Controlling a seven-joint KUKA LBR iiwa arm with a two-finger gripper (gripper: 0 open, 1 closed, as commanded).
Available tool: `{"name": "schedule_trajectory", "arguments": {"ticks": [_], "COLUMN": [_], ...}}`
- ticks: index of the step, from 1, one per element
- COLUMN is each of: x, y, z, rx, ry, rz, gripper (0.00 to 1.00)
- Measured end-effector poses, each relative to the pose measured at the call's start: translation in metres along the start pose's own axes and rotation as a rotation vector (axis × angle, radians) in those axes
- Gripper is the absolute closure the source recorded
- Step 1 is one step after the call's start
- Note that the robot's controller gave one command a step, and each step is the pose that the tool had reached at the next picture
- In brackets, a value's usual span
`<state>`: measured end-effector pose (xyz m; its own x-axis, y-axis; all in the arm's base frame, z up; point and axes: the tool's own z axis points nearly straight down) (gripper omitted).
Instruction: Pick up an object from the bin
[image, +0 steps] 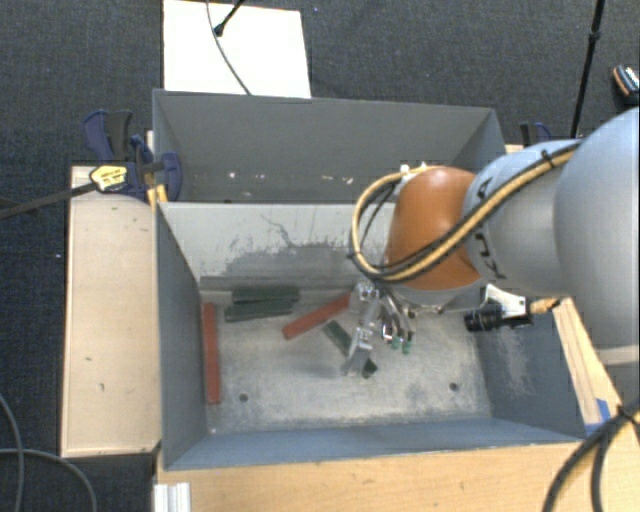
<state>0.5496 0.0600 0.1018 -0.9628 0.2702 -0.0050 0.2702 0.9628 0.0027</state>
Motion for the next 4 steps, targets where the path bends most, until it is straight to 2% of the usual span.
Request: {"name": "schedule_trajectory", "arguments": {"ticks": [1, 2, 3, 4], "x": [0.025, 0.033, 0.033, 0.033], "y": [0.005, -0.006, -0.007, -0.006], "z": [0.002, 0.033, 0.033, 0.032], "rx": [0.002, 0.005, 0.004, 0.004], "ry": [0.007, 0.008, 0.007, 0.007], "rz": [0.133, 0.192, 0.191, 0.192], "gripper": [0.00, 0.00, 0.00, 1.00]}}
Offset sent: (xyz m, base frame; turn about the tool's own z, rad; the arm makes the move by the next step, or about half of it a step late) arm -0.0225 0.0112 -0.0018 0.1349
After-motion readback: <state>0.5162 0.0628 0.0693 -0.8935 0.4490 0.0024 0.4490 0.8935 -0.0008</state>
